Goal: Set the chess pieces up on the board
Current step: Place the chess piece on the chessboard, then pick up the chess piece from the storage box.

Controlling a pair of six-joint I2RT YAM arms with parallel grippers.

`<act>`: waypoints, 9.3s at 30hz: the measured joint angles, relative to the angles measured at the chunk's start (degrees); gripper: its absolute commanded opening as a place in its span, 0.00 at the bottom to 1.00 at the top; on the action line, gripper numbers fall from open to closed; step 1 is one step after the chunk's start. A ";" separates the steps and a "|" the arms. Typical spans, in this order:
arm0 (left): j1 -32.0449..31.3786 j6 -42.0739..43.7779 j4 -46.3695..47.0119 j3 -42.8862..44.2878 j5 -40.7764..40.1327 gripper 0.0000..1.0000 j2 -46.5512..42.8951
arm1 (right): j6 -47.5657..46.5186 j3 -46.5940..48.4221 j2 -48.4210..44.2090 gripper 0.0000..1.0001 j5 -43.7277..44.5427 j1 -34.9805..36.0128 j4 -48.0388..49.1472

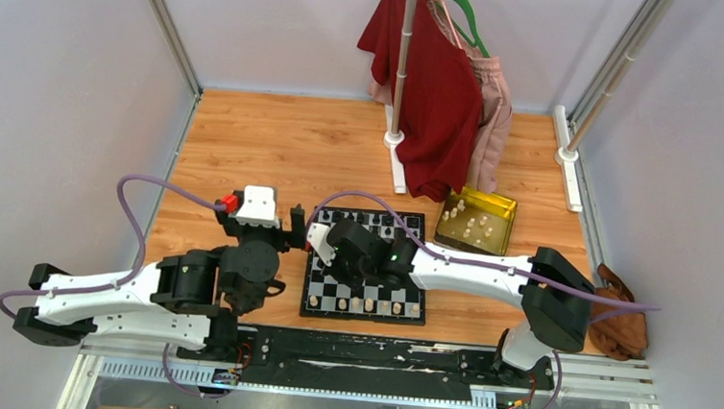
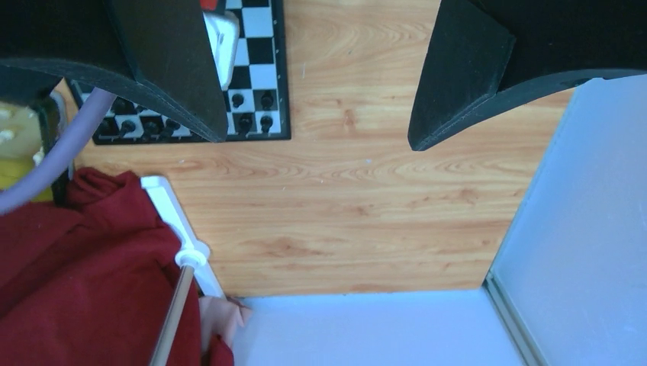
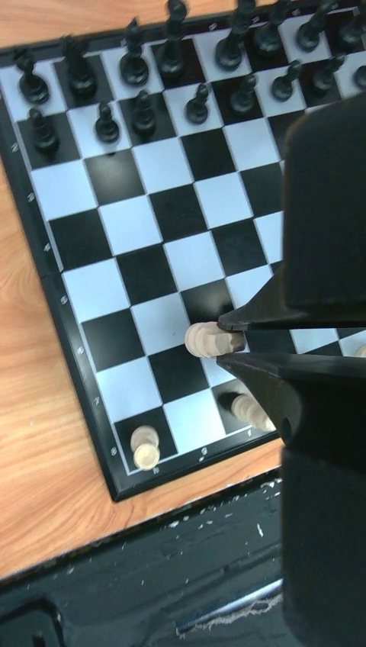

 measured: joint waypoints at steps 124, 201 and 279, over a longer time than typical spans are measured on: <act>62.60 -2.56 23.96 5.46 72.02 0.91 29.51 | 14.56 -10.75 -25.55 0.51 22.62 -37.81 -6.60; 36.50 13.68 24.59 13.55 71.73 0.94 37.83 | 18.80 -12.76 -4.02 0.00 6.99 -57.13 3.45; 27.71 22.75 9.81 71.10 85.48 0.63 99.08 | 21.29 -18.27 -33.44 0.00 11.76 -63.89 -2.75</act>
